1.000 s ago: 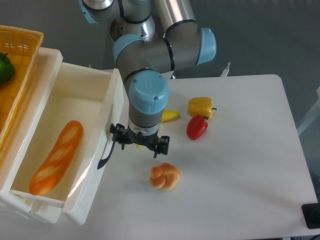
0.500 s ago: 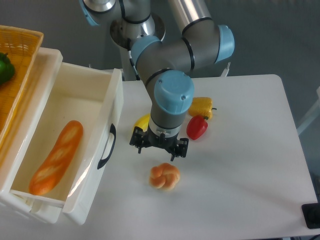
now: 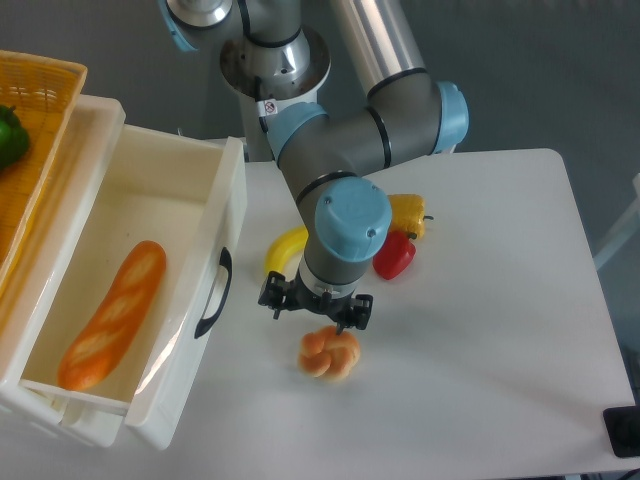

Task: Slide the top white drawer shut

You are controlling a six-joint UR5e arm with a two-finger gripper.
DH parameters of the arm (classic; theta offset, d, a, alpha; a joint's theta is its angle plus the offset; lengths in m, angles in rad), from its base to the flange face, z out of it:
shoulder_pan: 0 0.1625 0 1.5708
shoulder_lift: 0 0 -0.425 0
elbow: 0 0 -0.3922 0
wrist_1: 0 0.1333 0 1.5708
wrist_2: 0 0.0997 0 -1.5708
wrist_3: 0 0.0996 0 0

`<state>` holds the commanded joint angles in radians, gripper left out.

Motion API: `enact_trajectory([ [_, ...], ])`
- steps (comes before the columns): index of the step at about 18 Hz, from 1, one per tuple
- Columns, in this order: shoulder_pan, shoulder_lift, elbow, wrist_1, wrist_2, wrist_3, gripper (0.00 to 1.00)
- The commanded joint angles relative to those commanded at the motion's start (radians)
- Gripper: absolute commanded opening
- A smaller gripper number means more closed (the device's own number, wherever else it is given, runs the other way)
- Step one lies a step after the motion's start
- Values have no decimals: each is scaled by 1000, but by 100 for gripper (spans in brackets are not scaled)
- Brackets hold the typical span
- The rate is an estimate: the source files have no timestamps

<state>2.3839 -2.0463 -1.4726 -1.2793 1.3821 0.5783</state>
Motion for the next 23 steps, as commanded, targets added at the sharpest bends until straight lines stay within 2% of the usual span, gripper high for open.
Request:
enact_trajectory([
  [18, -29, 17, -14, -6, -46, -2, 100],
  [23, -34, 29, -14, -23, -64, 1, 100],
])
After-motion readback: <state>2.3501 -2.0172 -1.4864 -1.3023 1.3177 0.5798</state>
